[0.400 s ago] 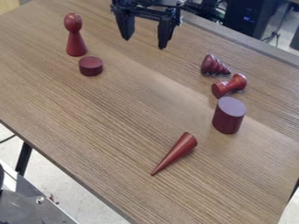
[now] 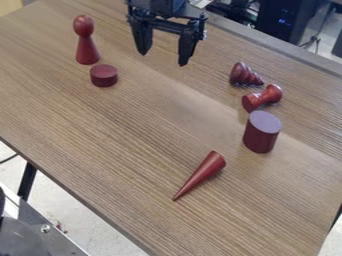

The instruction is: Put the tall cylinder beside the short cylinder

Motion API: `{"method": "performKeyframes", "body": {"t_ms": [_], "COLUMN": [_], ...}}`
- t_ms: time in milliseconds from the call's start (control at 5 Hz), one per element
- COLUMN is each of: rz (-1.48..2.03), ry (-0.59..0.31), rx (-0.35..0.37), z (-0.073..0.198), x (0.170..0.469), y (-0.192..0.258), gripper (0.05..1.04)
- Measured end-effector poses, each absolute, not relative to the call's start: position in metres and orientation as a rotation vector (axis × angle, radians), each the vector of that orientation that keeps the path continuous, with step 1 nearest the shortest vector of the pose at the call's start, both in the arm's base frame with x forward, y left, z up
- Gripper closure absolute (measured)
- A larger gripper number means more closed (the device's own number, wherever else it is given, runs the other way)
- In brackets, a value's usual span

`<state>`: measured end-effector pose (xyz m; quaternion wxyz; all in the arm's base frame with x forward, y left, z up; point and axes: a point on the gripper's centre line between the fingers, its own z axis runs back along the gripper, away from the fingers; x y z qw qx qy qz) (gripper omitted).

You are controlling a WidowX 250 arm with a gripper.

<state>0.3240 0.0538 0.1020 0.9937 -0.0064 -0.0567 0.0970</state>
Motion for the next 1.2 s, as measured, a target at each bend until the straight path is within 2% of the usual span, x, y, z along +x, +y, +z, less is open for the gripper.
{"method": "performKeyframes", "body": {"t_ms": [200, 400, 1200], "rz": [0.145, 0.074, -0.069], "ry": [-0.115, -0.143, -0.113], "rx": [-0.014, -0.053, -0.15], "z": [0.102, 0.103, 0.088], "x": [0.326, 0.333, 0.335], "y": [0.04, 0.017, -0.039], "gripper": [0.084, 0.084, 0.084]}}
